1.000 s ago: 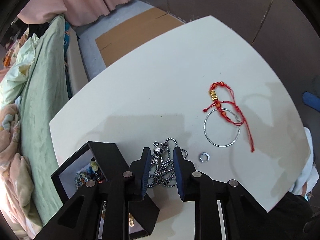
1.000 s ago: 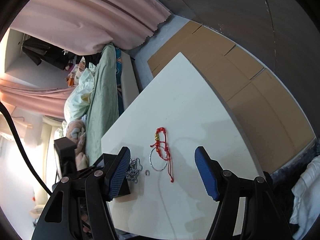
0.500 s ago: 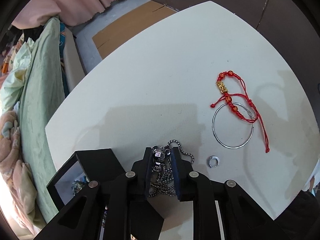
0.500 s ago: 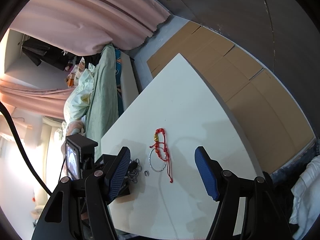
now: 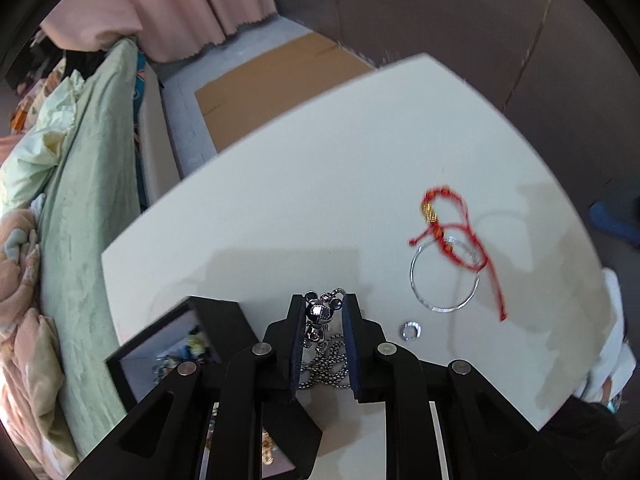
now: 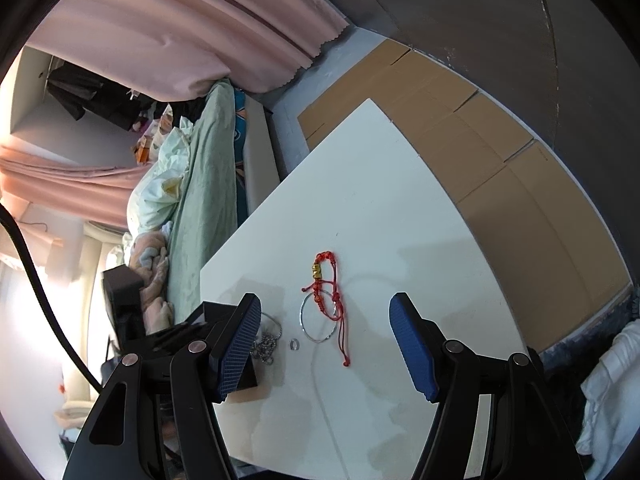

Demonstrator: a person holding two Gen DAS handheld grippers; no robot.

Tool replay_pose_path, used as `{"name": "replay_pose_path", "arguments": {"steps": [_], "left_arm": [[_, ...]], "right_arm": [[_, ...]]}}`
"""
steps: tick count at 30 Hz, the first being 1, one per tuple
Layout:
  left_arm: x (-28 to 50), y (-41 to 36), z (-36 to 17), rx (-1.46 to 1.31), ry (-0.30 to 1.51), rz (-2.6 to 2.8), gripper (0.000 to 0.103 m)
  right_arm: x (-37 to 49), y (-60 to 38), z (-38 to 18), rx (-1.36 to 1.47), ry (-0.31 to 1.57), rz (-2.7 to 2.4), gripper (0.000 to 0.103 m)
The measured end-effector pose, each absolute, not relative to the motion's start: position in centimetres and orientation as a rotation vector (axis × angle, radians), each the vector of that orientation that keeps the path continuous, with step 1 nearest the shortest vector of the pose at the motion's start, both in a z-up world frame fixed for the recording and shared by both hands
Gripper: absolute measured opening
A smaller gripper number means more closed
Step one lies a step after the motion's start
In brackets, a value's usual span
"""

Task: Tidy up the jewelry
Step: 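Close the left tool on the skull pendant and lift the chain, then carry the chain toward the box with the left tool while the right tool grasps the red string bracelet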

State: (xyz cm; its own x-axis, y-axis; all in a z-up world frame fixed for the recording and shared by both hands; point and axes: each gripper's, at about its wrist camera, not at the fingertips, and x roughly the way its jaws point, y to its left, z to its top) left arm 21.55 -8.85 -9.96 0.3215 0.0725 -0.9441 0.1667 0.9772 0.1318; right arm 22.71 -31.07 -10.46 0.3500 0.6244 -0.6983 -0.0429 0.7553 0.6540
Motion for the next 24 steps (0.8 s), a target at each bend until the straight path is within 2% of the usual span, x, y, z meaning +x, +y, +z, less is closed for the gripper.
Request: {"name": "replay_pose_path", "arguments": {"steps": [9,11,16,20,24], "left_arm": [[20.7,-8.2,-4.4,0.154,1.117,-0.054,0.019],[20.4,-8.0,-3.1,0.143,1.091,-0.053,0.019],[19.5,-7.2,-0.4,0.122,1.035,-0.048,0.019],[19.0,-6.6,1.2,0.108,1.005,-0.046,0.019],[18.6,-6.0,2.8,0.103,0.977,-0.042,0.019]], "right_arm": [[23.7,-29.1,-11.0,0.562,1.146,0.475,0.066],[24.0,-28.5,-11.3,0.538,1.151,0.468,0.059],[24.8,-26.9,-12.0,0.446,1.158,0.431,0.048],[25.4,-25.3,-12.3,0.371,1.138,0.413,0.046],[25.7,-24.0,-13.1,0.31,1.139,0.388,0.039]]}}
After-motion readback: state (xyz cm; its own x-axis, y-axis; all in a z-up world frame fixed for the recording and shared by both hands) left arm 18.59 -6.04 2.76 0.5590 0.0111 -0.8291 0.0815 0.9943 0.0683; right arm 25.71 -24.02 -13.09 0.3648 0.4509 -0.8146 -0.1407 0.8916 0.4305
